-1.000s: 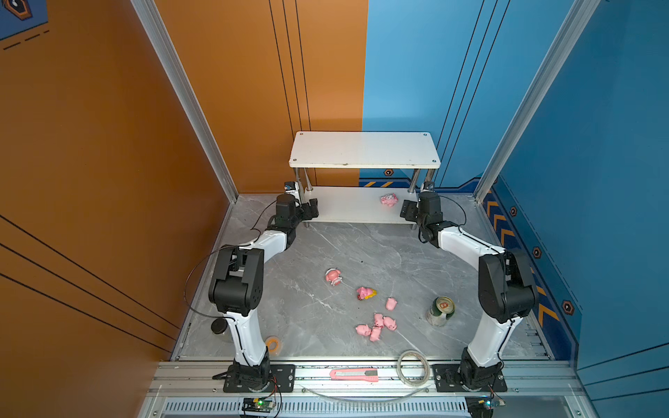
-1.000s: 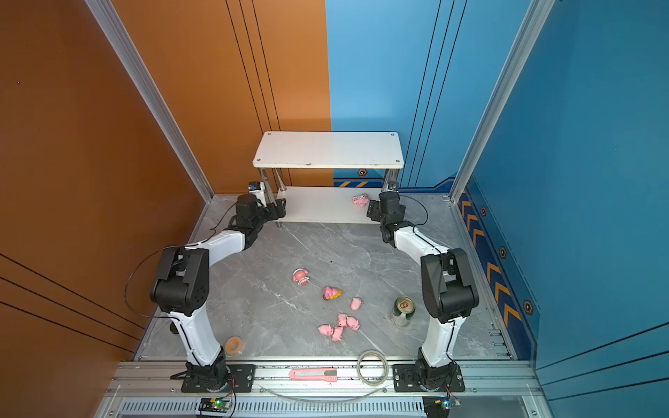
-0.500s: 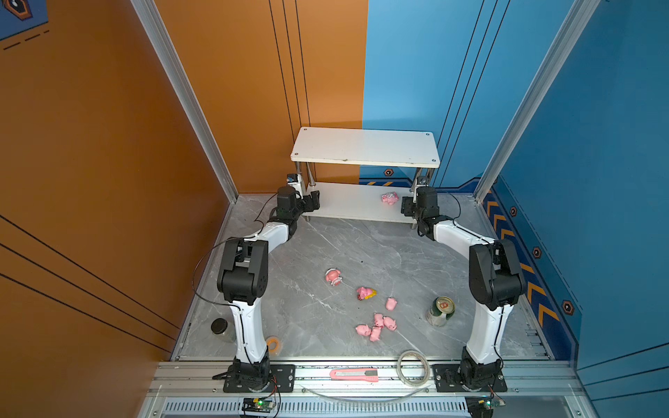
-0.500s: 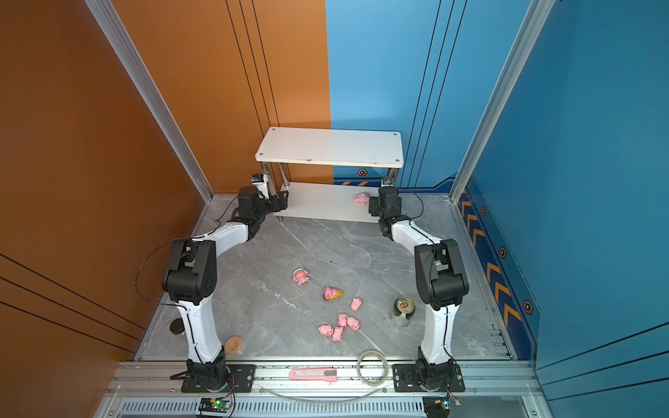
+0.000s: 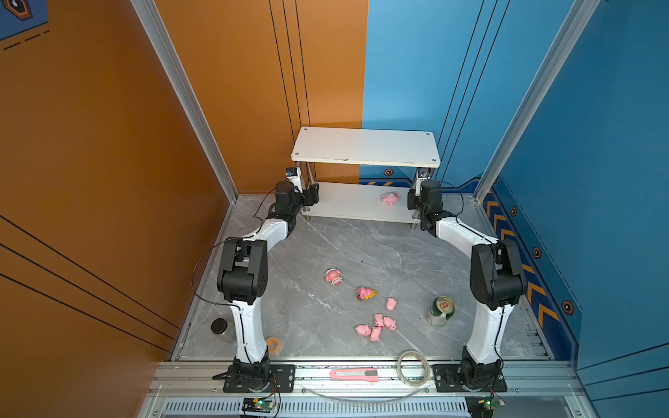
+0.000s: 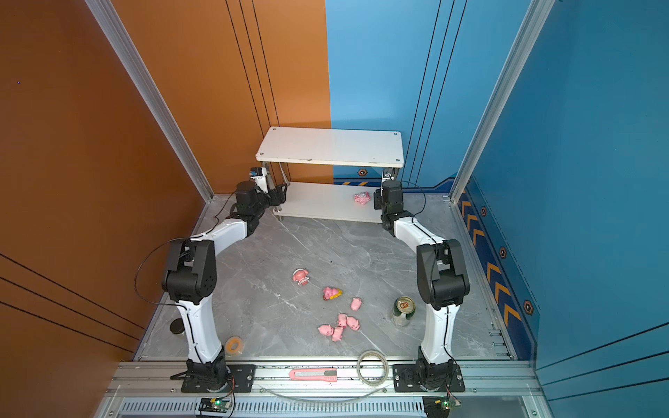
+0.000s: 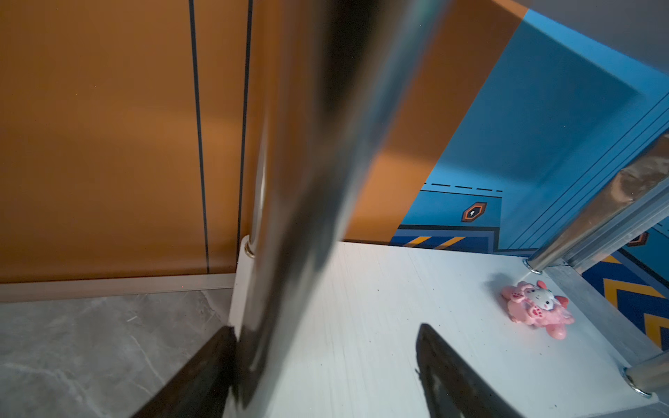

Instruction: Place and organize the plastic toys onto the shelf

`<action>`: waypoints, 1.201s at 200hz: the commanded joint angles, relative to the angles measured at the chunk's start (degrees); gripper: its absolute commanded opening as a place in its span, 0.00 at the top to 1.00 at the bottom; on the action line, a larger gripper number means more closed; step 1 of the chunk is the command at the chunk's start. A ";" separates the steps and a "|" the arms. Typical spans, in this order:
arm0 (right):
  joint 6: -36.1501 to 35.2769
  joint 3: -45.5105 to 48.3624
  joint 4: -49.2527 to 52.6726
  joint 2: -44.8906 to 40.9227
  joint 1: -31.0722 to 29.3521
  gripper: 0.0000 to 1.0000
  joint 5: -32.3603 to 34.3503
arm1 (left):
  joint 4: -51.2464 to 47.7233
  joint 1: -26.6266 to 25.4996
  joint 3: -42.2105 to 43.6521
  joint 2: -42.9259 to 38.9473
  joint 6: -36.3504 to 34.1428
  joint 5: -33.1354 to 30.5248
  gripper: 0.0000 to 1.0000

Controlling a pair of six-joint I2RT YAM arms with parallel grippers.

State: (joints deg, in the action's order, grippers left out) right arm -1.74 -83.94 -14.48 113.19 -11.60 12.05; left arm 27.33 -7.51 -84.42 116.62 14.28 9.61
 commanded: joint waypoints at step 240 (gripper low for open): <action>10.97 26.16 -2.73 -27.68 5.16 0.79 -15.58 | -2.14 -6.22 27.84 -34.14 -4.22 -2.45 0.39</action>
State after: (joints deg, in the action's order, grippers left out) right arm -8.19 -59.72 -15.25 92.23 -9.08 6.57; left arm 27.83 -12.69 -59.37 84.99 11.84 8.69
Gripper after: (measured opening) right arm 0.231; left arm 0.569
